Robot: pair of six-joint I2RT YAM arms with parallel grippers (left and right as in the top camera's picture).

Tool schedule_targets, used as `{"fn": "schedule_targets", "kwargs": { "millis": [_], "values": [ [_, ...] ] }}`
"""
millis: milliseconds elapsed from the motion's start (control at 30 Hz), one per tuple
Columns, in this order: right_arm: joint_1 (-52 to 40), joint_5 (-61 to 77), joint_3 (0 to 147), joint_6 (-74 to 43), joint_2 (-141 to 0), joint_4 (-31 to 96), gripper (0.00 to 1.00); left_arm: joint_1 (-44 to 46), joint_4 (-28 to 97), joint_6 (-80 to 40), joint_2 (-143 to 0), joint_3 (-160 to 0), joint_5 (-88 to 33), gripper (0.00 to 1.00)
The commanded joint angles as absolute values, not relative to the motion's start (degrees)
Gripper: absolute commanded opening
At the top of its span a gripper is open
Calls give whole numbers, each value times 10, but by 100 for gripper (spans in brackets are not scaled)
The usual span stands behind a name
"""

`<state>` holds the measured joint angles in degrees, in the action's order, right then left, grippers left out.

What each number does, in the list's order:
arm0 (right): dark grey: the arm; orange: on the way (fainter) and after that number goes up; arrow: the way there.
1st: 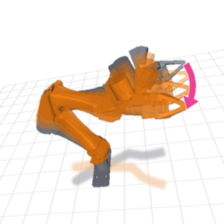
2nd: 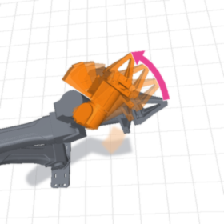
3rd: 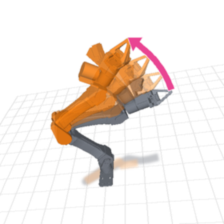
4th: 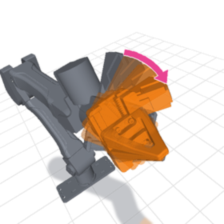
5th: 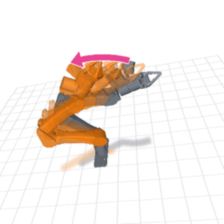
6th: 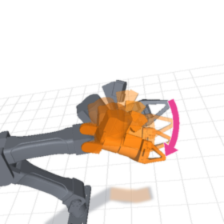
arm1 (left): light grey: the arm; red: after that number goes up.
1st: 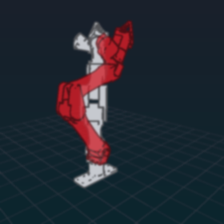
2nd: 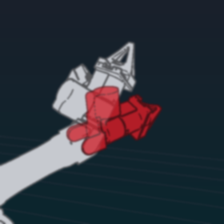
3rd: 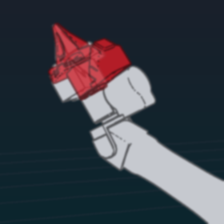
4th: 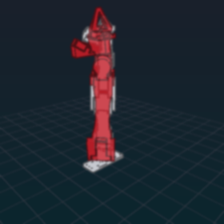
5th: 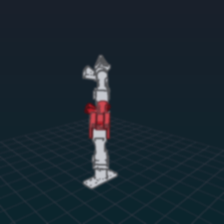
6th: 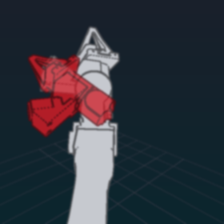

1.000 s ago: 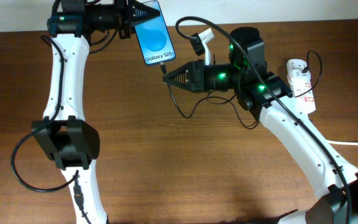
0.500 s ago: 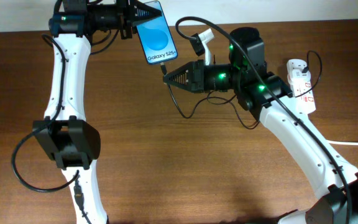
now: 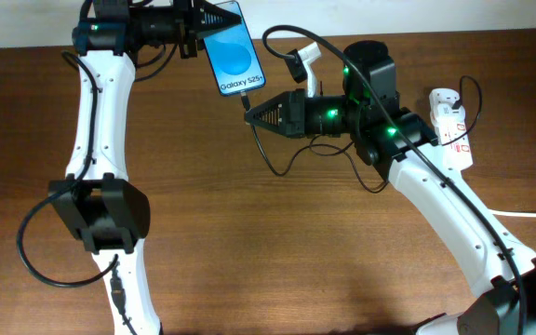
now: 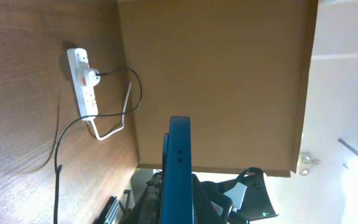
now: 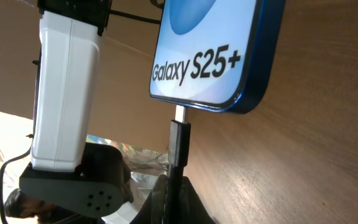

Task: Plug charger to phone and switch on socket
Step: 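Push the connector up into the phone's bottom port with the right gripper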

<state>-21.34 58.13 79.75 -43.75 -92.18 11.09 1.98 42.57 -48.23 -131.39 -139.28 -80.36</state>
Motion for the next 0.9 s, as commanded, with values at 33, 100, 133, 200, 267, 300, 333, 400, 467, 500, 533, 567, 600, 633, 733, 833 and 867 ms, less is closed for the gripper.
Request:
{"fn": "schedule_targets", "kwargs": {
  "millis": [33,100,133,200,267,300,333,400,467,500,533,567,600,633,733,833,867],
  "values": [
    [-208,579,797,-434,-905,107,4,20,423,-479,-1313,-1397,-816,0],
    [-208,579,797,-434,-905,107,4,20,423,-479,-1313,-1397,-812,0],
    [-208,579,797,-434,-905,107,4,20,423,-479,-1313,-1397,-812,0],
    [-208,578,797,-434,-905,106,4,20,423,-479,-1313,-1397,-812,0],
    [-208,578,797,-434,-905,106,4,20,423,-479,-1313,-1397,-812,0],
    [-206,579,797,-434,-905,106,4,20,423,-479,-1313,-1397,-812,0],
    [-205,578,797,-434,-905,106,4,20,423,-479,-1313,-1397,-812,0],
    [-205,578,797,-434,-905,104,4,20,423,-479,-1313,-1397,-812,0],
    [-205,573,797,-434,-905,104,4,20,423,-479,-1313,-1397,-812,0],
    [-205,571,797,-434,-905,104,4,20,423,-479,-1313,-1397,-812,0],
    [-205,568,797,-434,-905,104,4,20,423,-479,-1313,-1397,-812,0],
    [-205,567,797,-434,-905,104,4,20,423,-479,-1313,-1397,-812,0],
    [-205,567,797,-434,-905,104,4,20,423,-479,-1313,-1397,-812,0],
    [-205,565,797,-434,-905,104,4,20,423,-479,-1313,-1397,-812,0],
    [-203,561,797,-434,-905,104,4,20,423,-479,-1313,-1397,-813,0],
    [-194,562,797,-434,-905,104,4,20,423,-479,-1313,-1397,-814,0],
    [-189,562,797,-434,-905,104,4,20,423,-479,-1313,-1397,-814,0]
  ]
}}
